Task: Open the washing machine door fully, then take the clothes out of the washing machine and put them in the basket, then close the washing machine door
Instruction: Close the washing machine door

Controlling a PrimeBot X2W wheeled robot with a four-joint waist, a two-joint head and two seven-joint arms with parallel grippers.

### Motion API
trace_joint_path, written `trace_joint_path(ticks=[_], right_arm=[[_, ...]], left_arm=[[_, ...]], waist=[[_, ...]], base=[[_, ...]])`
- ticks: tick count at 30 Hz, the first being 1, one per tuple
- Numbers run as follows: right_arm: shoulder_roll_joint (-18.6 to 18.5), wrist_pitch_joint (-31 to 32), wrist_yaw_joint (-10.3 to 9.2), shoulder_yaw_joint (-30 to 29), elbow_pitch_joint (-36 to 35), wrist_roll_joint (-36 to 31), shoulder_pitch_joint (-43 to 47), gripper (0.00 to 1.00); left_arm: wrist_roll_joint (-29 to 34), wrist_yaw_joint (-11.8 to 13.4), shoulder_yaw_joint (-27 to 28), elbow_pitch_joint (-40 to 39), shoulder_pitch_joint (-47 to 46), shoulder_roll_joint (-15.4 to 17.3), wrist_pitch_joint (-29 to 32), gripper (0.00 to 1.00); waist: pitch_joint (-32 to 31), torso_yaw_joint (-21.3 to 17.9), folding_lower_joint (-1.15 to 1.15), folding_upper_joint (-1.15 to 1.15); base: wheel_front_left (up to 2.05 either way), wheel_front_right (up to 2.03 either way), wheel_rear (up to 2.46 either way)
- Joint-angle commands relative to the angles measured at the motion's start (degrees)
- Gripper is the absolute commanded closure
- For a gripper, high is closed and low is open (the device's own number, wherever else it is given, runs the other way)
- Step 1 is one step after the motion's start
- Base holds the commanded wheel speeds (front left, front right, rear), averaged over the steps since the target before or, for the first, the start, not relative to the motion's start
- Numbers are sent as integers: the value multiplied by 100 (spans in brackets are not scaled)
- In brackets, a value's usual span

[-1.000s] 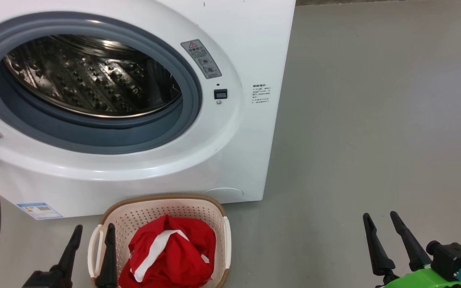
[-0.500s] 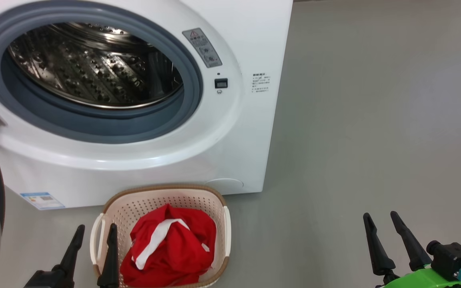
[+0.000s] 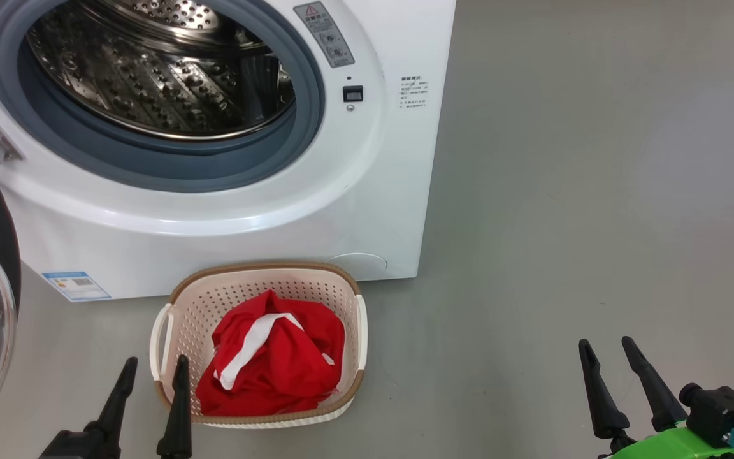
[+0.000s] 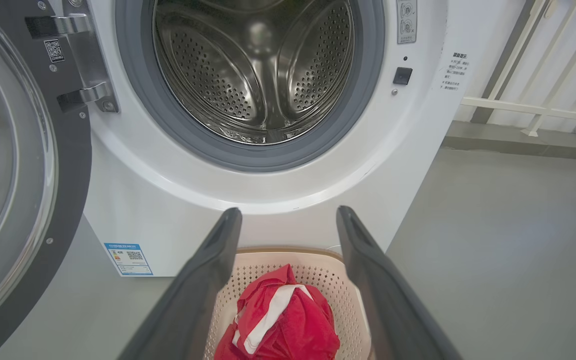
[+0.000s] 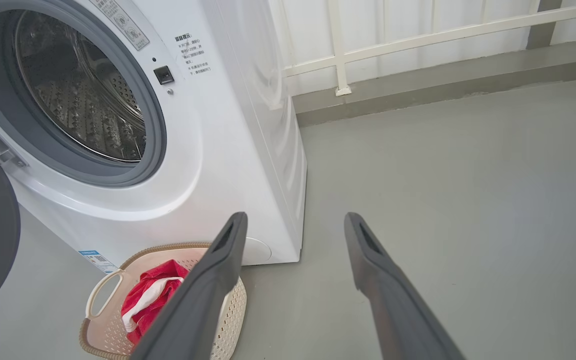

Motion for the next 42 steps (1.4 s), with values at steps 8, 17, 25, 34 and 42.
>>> trace_joint_path(ticks=[8, 17, 25, 34, 42], right_arm=[[-88, -37, 1, 116, -141, -26, -123, 0], [-105, -37, 1, 136, -147, -39, -82, 0], [-166, -37, 1, 188, -141, -40, -39, 0], [-257, -37, 1, 247, -121, -42, -47, 0], [-317, -37, 1, 322, -118, -38, -71, 0]], left_arm=[[-4, -31, 159, -166, -177, 49, -29, 0], [-81, -31, 160, -122, -126, 49, -29, 0], [-181, 3, 89, -84, -95, 49, -29, 0], [-385, 133, -95, -62, -36, 49, -29, 0], [-569, 256, -249, -76, 23, 49, -29, 0]], waist=[[-5, 2, 0, 0], [-52, 69, 0, 0], [-54, 451, 0, 0], [-68, 1123, 0, 0], [-91, 1691, 0, 0]], base=[[-1, 1, 0], [0, 0, 0], [0, 0, 0], [0, 0, 0], [0, 0, 0]])
